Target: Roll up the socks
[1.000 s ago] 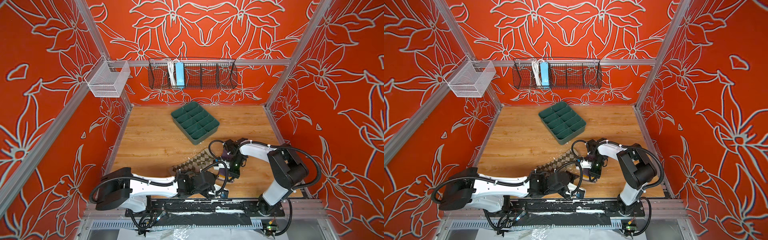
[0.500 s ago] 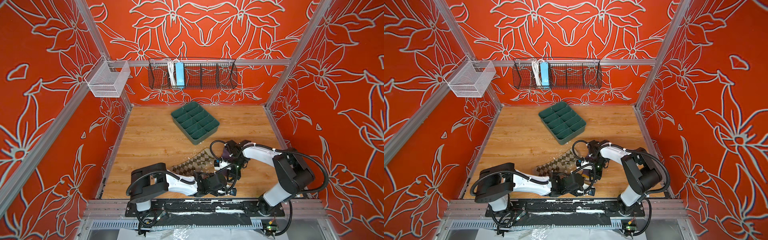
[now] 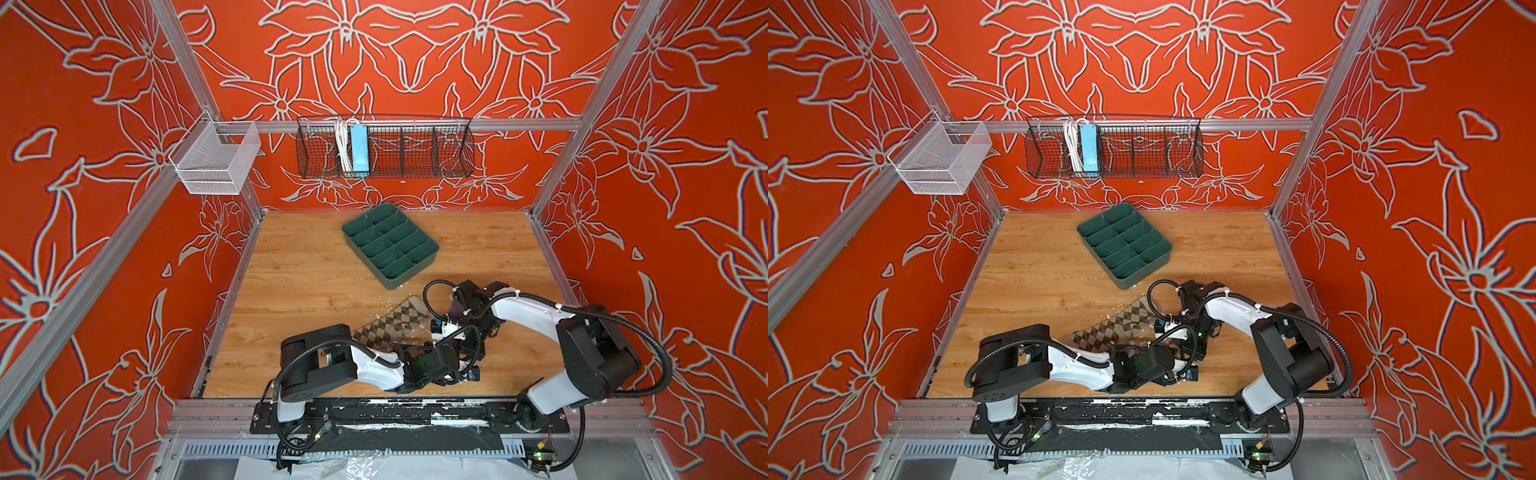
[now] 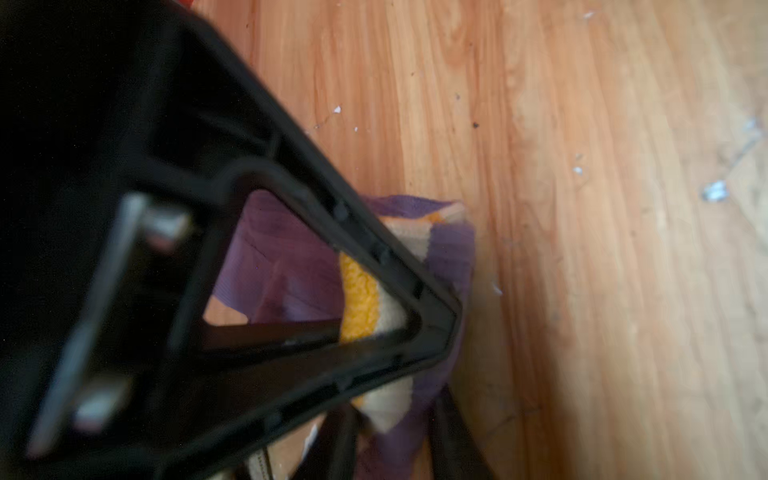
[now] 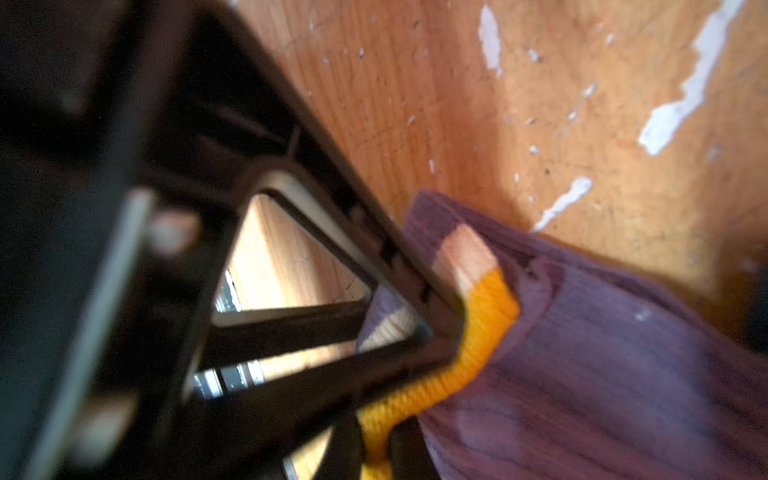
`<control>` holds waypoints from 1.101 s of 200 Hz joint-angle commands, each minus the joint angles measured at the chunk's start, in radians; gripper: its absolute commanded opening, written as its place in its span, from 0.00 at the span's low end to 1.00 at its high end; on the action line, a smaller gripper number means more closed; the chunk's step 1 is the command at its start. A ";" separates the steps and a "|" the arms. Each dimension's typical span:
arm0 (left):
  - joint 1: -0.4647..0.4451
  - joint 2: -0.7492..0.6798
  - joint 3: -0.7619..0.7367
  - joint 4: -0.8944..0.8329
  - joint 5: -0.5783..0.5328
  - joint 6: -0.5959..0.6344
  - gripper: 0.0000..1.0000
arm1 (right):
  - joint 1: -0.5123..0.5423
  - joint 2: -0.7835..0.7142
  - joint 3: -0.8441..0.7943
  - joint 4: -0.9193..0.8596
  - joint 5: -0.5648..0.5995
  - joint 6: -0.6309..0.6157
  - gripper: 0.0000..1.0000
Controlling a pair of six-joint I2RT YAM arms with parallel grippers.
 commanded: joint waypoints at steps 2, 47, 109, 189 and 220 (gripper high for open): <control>0.011 0.019 0.035 -0.106 0.011 -0.023 0.08 | 0.002 -0.018 -0.015 -0.022 -0.013 -0.001 0.00; 0.013 0.002 0.072 -0.295 0.095 -0.069 0.00 | 0.002 -0.087 -0.040 0.028 0.086 0.053 0.22; 0.014 -0.002 0.072 -0.352 0.147 -0.090 0.00 | -0.062 -0.311 -0.077 0.004 0.283 0.033 0.34; 0.013 -0.003 0.108 -0.441 0.187 -0.115 0.01 | -0.176 -0.387 0.172 0.163 0.708 0.801 0.51; 0.013 0.006 0.134 -0.468 0.215 -0.154 0.01 | -0.176 -0.288 0.293 -0.025 0.576 1.163 0.53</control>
